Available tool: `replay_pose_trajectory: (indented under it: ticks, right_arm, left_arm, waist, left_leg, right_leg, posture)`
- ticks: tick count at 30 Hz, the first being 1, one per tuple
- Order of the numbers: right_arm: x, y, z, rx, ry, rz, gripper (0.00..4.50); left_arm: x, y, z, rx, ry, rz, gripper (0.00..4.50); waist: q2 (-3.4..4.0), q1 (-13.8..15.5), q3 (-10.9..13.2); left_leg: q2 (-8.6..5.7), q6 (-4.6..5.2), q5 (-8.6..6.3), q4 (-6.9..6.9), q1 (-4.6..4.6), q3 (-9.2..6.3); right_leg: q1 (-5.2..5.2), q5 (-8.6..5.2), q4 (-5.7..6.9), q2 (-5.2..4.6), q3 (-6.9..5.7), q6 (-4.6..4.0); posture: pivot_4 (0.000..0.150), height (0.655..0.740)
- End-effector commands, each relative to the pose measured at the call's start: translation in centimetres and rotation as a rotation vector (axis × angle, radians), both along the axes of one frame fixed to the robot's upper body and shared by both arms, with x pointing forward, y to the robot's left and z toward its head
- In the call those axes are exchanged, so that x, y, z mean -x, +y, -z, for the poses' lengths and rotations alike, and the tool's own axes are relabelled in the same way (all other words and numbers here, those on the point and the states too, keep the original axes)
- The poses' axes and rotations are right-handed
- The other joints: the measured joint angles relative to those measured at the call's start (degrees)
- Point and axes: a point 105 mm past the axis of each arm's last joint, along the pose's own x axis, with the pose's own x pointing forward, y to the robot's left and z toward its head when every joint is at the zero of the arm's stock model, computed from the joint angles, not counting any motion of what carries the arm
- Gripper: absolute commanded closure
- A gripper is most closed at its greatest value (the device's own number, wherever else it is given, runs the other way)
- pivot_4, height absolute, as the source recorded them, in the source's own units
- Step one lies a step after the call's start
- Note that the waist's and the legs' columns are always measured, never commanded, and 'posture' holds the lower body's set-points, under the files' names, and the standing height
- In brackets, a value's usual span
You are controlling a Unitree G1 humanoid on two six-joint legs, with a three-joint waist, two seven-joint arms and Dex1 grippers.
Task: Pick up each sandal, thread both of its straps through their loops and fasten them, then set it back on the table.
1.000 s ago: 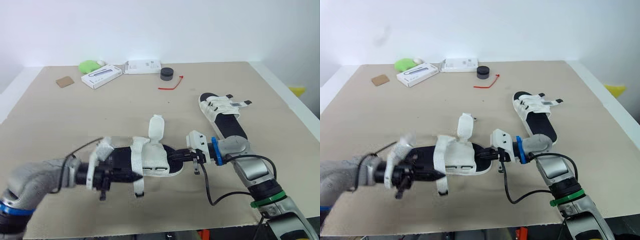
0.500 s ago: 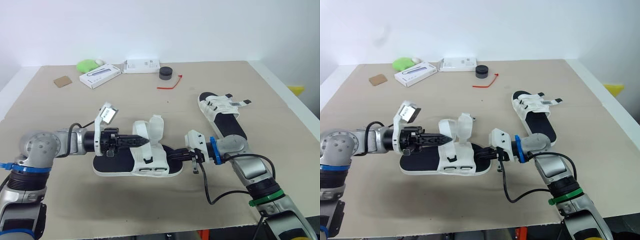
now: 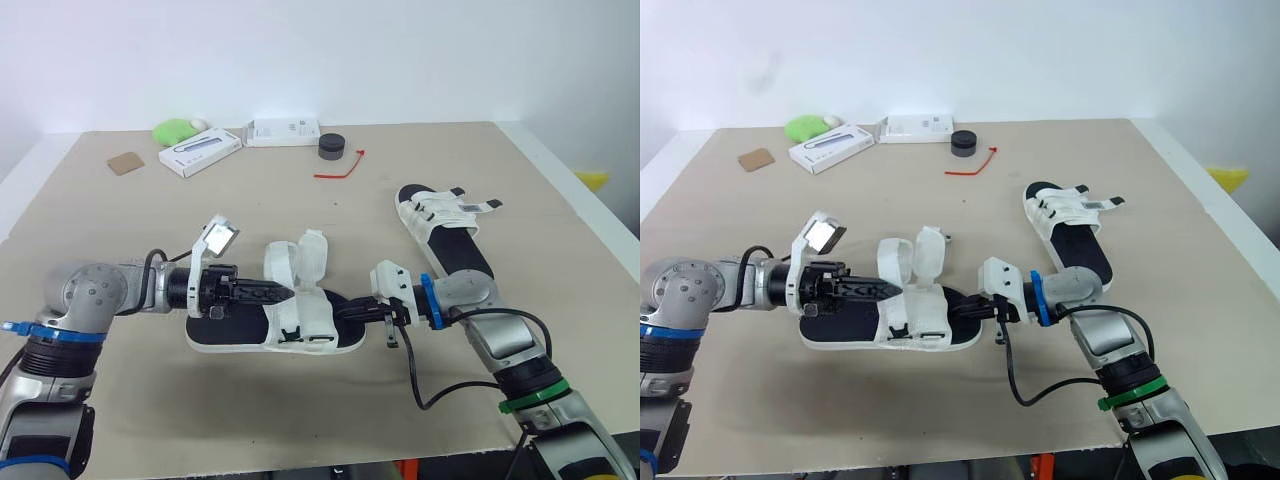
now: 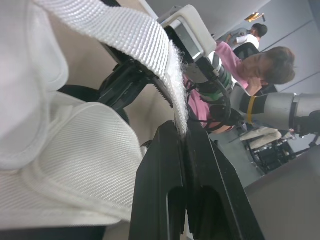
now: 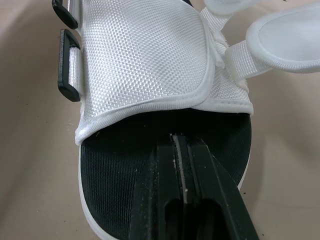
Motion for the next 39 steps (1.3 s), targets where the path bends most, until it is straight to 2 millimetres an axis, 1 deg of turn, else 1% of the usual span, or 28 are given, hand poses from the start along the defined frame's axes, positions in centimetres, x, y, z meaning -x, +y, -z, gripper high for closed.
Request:
replay_pose_trajectory:
  ticks: [1, 4, 10, 19, 24, 31, 39]
  right_arm:
    - [0.2, 0.2, -0.7, -0.007, -0.037, -0.018, 4.50]
    - [0.2, 0.2, -0.7, -0.007, -0.037, -0.020, 4.50]
    - [0.3, 0.2, -0.6, -0.007, -0.037, -0.018, 4.50]
    - [0.4, 0.1, -0.6, -0.006, -0.037, -0.013, 4.50]
    - [0.4, 0.2, -0.6, -0.006, -0.037, -0.014, 4.50]
    - [0.4, 0.2, -0.5, -0.005, -0.033, -0.019, 4.50]
    - [0.3, 0.3, -0.6, -0.005, -0.034, -0.020, 4.50]
  left_arm:
    - [-0.5, 0.4, -0.7, 0.003, -0.041, -0.013, 4.46]
    - [-0.6, 0.3, -0.6, 0.000, -0.044, -0.007, 4.46]
    - [-0.2, 0.0, -0.3, -0.007, -0.037, 0.027, 4.46]
    - [0.1, -0.8, -1.4, 0.032, -0.039, 0.067, 4.46]
    - [0.6, -0.5, -0.7, 0.004, -0.026, 0.071, 4.46]
    - [0.3, 0.1, 0.3, -0.031, -0.017, 0.042, 4.46]
    - [-0.1, -0.1, 1.7, -0.088, -0.080, 0.036, 4.46]
  waist:
    - [0.00, 0.0, 0.0]
    - [0.00, 0.0, 0.0]
    - [0.00, 0.0, 0.0]
    - [0.00, 0.0, 0.0]
    - [0.00, 0.0, 0.0]
    - [0.00, 0.0, 0.0]
    - [0.00, 0.0, 0.0]
  left_leg:
    - [0.00, 0.00, 0.00, 0.00, 0.00, 0.00]
    - [0.00, 0.00, 0.00, 0.00, 0.00, 0.00]
    - [0.00, 0.00, 0.00, 0.00, 0.00, 0.00]
    - [0.01, 0.00, 0.00, 0.00, -0.01, 0.00]
    - [0.02, 0.00, 0.00, 0.00, 0.00, 0.00]
    - [0.02, 0.00, 0.00, 0.00, 0.00, 0.00]
    - [0.02, 0.00, 0.00, 0.00, 0.01, 0.01]
  right_leg:
    - [0.00, 0.00, 0.00, 0.00, 0.00, 0.00]
    - [0.00, 0.00, 0.00, 0.00, 0.00, 0.00]
    - [0.00, 0.00, 0.00, 0.00, 0.01, 0.00]
    - [0.00, 0.00, 0.00, 0.00, 0.01, 0.00]
    - [-0.01, 0.00, 0.01, 0.00, 0.01, 0.00]
    - [0.00, 0.00, 0.01, 0.01, 0.01, 0.00]
    - [0.00, 0.00, 0.01, 0.02, 0.02, -0.01]
  posture:
    - [0.150, 0.7400]
    - [0.150, 0.7400]
    - [0.150, 0.7400]
    - [0.150, 0.7400]
    - [0.150, 0.7400]
    - [0.150, 0.7400]
    - [0.150, 0.7400]
